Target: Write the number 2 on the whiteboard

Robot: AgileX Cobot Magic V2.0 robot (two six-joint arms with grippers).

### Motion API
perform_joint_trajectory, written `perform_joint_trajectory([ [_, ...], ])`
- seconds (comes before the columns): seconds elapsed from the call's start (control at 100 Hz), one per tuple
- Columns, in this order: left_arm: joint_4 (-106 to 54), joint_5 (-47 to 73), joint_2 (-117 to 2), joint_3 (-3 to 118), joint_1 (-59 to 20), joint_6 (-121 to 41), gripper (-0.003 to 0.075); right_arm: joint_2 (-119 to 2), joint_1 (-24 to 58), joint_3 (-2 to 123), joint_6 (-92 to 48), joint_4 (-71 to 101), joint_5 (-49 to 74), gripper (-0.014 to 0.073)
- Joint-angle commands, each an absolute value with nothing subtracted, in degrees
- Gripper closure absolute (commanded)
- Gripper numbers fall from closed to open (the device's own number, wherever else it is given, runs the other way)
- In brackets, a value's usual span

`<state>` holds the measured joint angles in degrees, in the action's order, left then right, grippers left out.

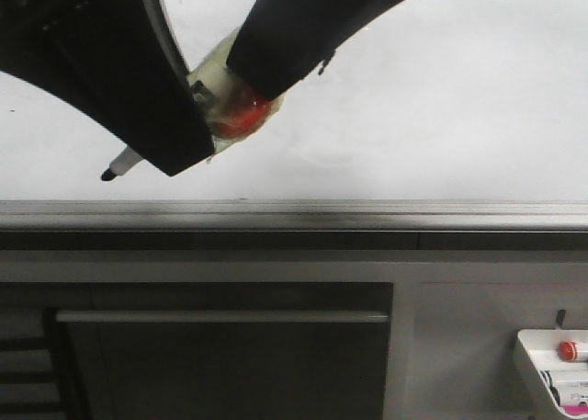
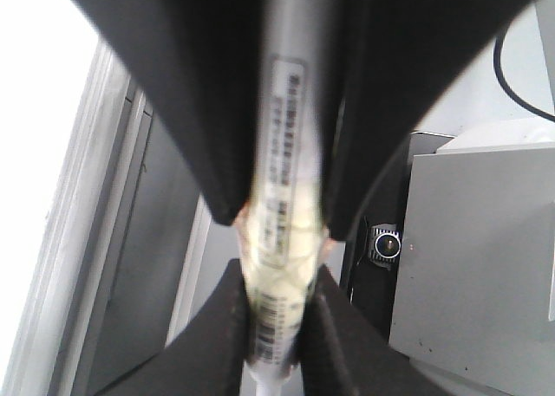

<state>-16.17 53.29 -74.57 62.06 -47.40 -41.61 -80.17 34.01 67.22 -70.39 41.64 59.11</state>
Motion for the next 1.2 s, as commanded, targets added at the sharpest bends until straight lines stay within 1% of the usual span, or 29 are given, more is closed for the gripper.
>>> perform_joint_trajectory([
  [0.0, -17.23, 50.47, -73.26, 63.94, -47.73, -41.72, 0.0739, -78.80, 33.80, 69.13, -70.89, 44.28, 59.20, 0.0548],
  [0.15, -17.23, 50.20, -73.26, 63.94, -47.73, -41.21, 0.0736, -78.80, 33.80, 69.13, -70.89, 44.28, 59.41, 0.0557],
  [0.22, -17.23, 50.19, -73.26, 63.94, -47.73, -40.98, 0.0699, -78.80, 33.80, 69.13, -70.89, 44.28, 59.41, 0.0557],
  [0.23, -17.23, 50.10, -73.26, 63.94, -47.73, -40.98, 0.0675, -78.80, 33.80, 69.13, -70.89, 44.28, 59.41, 0.0557],
  [0.26, -17.23, 50.10, -73.26, 63.94, -47.73, -40.98, 0.0645, -78.80, 33.80, 69.13, -70.89, 44.28, 59.41, 0.0557],
  [0.31, -17.23, 49.96, -73.26, 63.94, -47.73, -40.98, 0.0559, -78.80, 33.80, 69.13, -70.81, 44.28, 59.41, 0.0557],
  [0.33, -17.23, 49.83, -73.26, 63.94, -47.73, -40.98, 0.0516, -78.80, 33.80, 69.13, -70.81, 44.28, 59.41, 0.0557],
  [0.37, -17.23, 49.33, -73.26, 63.94, -47.60, -40.53, 0.0405, -78.80, 33.80, 69.13, -70.81, 44.28, 59.41, 0.0557],
  [0.38, -17.23, 49.21, -73.26, 63.94, -47.60, -40.53, 0.0405, -78.80, 33.80, 69.13, -70.77, 44.28, 59.41, 0.0557],
  [0.42, -17.23, 48.15, -72.98, 63.94, -47.51, -39.70, 0.0302, -78.80, 33.80, 69.13, -70.67, 44.28, 59.52, 0.0557],
  [0.44, -17.23, 47.88, -72.83, 63.94, -47.34, -39.70, 0.0265, -78.80, 33.80, 69.25, -70.57, 44.16, 59.52, 0.0557],
  [0.45, -17.23, 47.78, -72.67, 63.94, -47.34, -39.70, 0.0265, -78.80, 33.80, 69.25, -70.38, 44.06, 59.52, 0.0557],
  [0.47, -17.23, 47.58, -72.48, 63.94, -47.20, -39.70, 0.0225, -78.80, 33.80, 69.34, -70.11, 43.90, 59.52, 0.0557],
  [0.52, -17.23, 47.48, -71.60, 63.94, -46.61, -39.70, 0.0185, -78.58, 33.80, 69.63, -69.46, 42.79, 59.41, 0.0557],
  [0.68, -17.23, 49.85, -67.32, 63.94, -43.74, -39.61, 0.0185, -76.29, 33.80, 71.28, -61.02, 34.36, 58.77, 0.0557],
  [0.87, -17.23, 51.70, -60.13, 63.94, -38.58, -37.80, 0.0185, -70.53, 33.80, 71.63, -48.30, 24.83, 58.64, 0.0557],
  [1.06, -17.23, 52.32, -53.78, 62.67, -33.21, -33.76, 0.0185, -64.36, 33.80, 71.52, -36.61, 21.77, 58.38, 0.0557],
  [1.19, -17.23, 52.21, -49.59, 58.72, -30.29, -31.41, 0.0185, -59.67, 33.80, 68.62, -26.76, 18.40, 53.95, 0.0557],
])
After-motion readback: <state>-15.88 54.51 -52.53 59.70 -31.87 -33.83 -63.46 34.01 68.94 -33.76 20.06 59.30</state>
